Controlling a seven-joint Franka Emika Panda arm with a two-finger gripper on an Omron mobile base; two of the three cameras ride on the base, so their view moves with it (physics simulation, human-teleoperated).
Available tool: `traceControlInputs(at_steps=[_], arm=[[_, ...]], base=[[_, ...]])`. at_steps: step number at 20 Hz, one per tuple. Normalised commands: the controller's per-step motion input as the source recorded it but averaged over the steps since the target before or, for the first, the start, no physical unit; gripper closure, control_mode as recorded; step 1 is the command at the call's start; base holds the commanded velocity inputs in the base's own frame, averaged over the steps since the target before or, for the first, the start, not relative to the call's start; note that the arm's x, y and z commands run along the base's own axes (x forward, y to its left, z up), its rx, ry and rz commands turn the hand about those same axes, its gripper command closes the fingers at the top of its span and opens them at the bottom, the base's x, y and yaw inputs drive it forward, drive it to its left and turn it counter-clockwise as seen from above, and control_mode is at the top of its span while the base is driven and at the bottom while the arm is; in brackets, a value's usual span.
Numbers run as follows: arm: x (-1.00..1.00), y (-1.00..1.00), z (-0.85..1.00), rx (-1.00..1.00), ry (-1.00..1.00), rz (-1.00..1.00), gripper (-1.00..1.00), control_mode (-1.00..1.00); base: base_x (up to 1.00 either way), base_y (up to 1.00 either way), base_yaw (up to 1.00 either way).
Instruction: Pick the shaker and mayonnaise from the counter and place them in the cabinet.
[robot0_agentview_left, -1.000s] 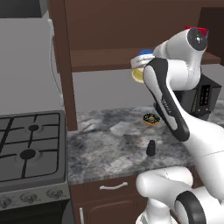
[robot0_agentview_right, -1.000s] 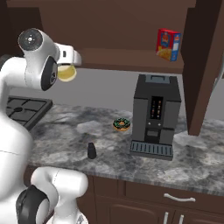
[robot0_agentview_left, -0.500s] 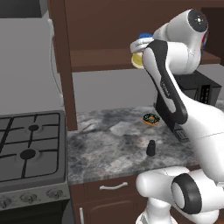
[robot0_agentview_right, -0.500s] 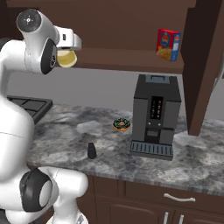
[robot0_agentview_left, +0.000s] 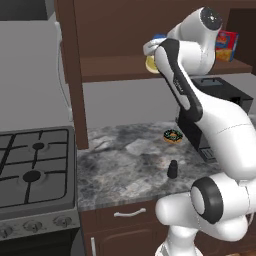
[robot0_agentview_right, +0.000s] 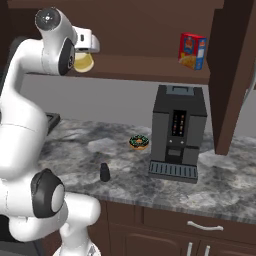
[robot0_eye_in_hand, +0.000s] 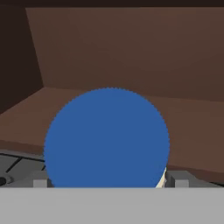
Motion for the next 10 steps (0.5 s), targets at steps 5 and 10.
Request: traceControlInputs(at_steps=[5, 10], arm=[[0.41, 0.00, -0.30, 0.00, 0.00, 0.00, 1.00, -1.00], [0.36, 0.00, -0.21, 0.00, 0.00, 0.00, 1.00, -1.00]], base=[[0.00, 0.00, 0.00], [0.00, 0.00, 0.00]])
